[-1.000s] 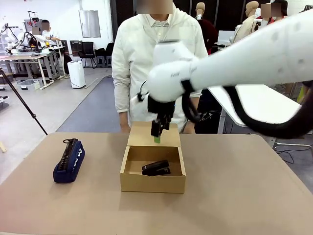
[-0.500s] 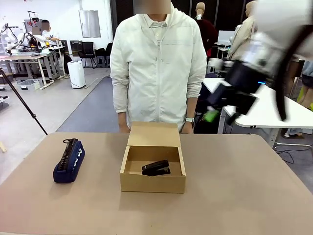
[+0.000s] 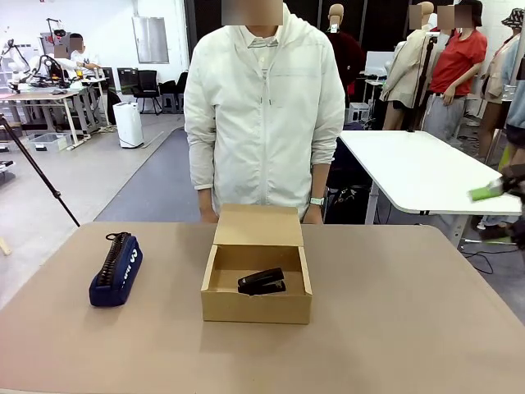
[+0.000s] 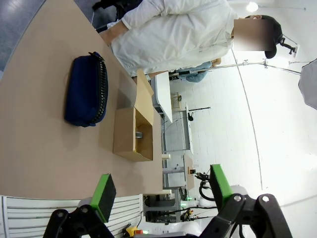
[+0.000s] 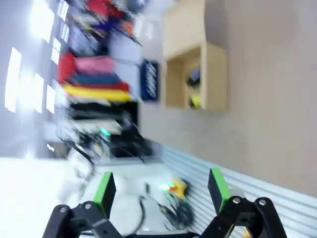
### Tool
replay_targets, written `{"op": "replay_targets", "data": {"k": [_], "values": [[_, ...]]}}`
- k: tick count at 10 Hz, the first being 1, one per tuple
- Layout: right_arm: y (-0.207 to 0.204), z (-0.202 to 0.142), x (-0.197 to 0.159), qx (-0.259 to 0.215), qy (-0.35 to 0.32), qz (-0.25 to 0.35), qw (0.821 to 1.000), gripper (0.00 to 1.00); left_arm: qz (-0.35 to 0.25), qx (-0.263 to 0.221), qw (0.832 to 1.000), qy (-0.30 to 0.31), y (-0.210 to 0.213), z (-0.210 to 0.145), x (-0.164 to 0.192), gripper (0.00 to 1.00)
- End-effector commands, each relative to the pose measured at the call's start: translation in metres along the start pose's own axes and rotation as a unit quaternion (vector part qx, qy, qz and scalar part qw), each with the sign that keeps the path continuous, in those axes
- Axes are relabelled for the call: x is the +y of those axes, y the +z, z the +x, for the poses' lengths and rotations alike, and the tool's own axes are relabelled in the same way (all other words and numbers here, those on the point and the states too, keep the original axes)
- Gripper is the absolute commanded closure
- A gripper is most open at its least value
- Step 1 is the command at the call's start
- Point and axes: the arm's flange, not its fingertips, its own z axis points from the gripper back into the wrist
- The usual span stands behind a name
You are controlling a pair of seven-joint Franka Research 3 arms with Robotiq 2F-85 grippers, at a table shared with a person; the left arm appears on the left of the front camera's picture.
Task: Pack the items into the box.
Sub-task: Pick up the item indicated by the person and place it inside the Mailer Box.
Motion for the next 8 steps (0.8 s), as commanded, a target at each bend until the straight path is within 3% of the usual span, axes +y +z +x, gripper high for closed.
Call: {"op": "replay_targets", "data": {"k": [1, 8], "values": [[-0.0181, -0.0136, 0.0172, 0.046, 0.022, -0.053, 0.997, 0.0, -0.011, -0.004, 1.0, -0.008, 0.0016, 0.0002, -0.0006, 0.0], [-0.0181, -0.0136, 0.0172, 0.046, 0.022, -0.053, 0.997, 0.0, -0.011, -0.004, 1.0, -0.008, 0.0016, 0.0002, -0.0006, 0.0]]}}
